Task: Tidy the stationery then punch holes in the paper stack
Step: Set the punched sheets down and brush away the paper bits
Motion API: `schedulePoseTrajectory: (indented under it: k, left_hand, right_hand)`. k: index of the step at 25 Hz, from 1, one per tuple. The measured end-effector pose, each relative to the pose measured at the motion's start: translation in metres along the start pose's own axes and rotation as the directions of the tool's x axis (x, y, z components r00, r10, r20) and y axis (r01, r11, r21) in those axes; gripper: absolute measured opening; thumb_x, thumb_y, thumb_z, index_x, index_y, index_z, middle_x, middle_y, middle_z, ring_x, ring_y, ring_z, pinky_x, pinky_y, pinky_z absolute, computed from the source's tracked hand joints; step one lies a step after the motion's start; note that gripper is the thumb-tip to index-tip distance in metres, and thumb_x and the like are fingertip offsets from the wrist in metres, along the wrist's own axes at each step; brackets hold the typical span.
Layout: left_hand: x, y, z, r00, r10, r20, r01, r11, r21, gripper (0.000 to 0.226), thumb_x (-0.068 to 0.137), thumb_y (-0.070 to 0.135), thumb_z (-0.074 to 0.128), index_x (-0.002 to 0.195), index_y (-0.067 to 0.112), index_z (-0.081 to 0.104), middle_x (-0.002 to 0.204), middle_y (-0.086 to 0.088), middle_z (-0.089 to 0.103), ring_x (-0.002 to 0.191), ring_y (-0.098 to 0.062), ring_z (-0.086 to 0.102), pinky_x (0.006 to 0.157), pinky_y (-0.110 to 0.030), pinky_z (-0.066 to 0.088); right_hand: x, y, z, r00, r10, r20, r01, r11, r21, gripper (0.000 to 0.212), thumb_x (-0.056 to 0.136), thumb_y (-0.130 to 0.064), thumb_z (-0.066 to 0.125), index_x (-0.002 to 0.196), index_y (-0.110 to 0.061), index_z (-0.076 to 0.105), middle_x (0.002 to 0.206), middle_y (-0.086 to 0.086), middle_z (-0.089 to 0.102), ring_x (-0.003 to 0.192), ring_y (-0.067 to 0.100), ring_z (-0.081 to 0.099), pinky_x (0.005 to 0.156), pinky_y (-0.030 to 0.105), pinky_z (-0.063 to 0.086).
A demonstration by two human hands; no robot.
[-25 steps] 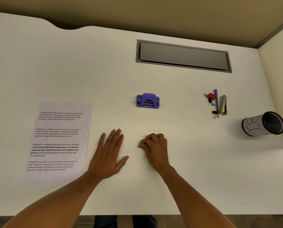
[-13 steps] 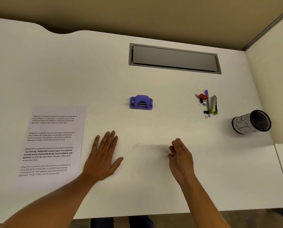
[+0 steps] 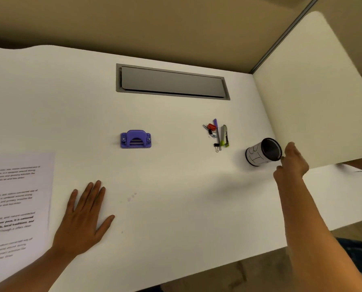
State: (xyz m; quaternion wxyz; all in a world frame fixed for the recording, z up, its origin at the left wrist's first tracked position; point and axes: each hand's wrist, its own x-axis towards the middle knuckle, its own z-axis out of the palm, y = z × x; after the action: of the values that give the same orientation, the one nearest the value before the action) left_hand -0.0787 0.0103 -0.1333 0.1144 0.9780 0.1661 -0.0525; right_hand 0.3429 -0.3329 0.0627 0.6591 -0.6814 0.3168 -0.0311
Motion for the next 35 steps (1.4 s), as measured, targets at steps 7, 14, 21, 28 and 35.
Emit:
schedulePoseTrajectory:
  k: [7,14,21,28,35]
  left_hand:
    - [0.0,0.003,-0.001,1.0,0.001,-0.015,-0.001,1.0,0.001,0.087,0.091,0.062,0.031,0.155,0.004,0.021,0.166,-0.012,0.015,0.154,-0.028,0.018,0.123,-0.058,0.016]
    - [0.001,0.004,0.0,1.0,-0.01,-0.004,0.01,1.0,-0.005,0.087,0.091,0.062,0.029,0.155,0.005,0.019,0.167,-0.011,0.014,0.154,-0.028,0.018,0.124,-0.057,0.015]
    - [0.003,0.007,-0.006,1.0,-0.022,0.021,0.022,1.0,0.014,0.084,0.094,0.062,0.028,0.157,0.008,0.015,0.168,-0.01,0.008,0.156,-0.026,0.011,0.125,-0.055,0.012]
    - [0.001,0.009,-0.011,0.997,-0.048,0.058,0.046,0.998,0.041,0.084,0.095,0.063,0.025,0.157,0.009,0.013,0.168,-0.009,0.006,0.156,-0.025,0.006,0.124,-0.056,0.014]
    - [0.003,0.008,-0.011,0.996,-0.052,0.067,0.05,0.998,0.029,0.084,0.095,0.064,0.026,0.158,0.01,0.013,0.168,-0.009,0.005,0.156,-0.025,0.005,0.125,-0.055,0.014]
  right_hand:
    - [0.052,0.01,0.009,0.973,-0.225,-0.051,0.18,0.88,-0.439,0.012,0.085,-0.019,0.073,0.095,-0.019,0.079,0.092,0.0,0.075,0.09,0.021,0.07,0.079,0.025,0.053]
    - [0.061,0.012,0.007,0.953,-0.295,-0.067,0.176,0.721,-0.671,0.02,0.085,-0.022,0.071,0.103,-0.028,0.076,0.105,0.004,0.074,0.117,0.031,0.059,0.104,0.045,0.048]
    - [-0.042,0.072,0.022,0.628,-0.679,0.381,0.768,0.462,-0.443,0.032,0.091,-0.039,0.066,0.118,-0.022,0.067,0.103,0.002,0.068,0.105,0.013,0.045,0.094,0.017,0.042]
    - [-0.219,0.237,0.006,0.312,-0.056,0.948,0.946,0.111,-0.305,0.108,0.066,-0.092,0.049,0.154,-0.035,0.021,0.135,-0.005,0.045,0.118,0.017,0.039,0.101,0.036,0.038]
    - [-0.254,0.276,0.025,0.405,-0.097,0.909,0.908,-0.073,-0.413,0.133,0.053,-0.105,0.034,0.156,-0.023,0.019,0.133,0.008,0.048,0.109,0.025,0.047,0.091,0.042,0.046]
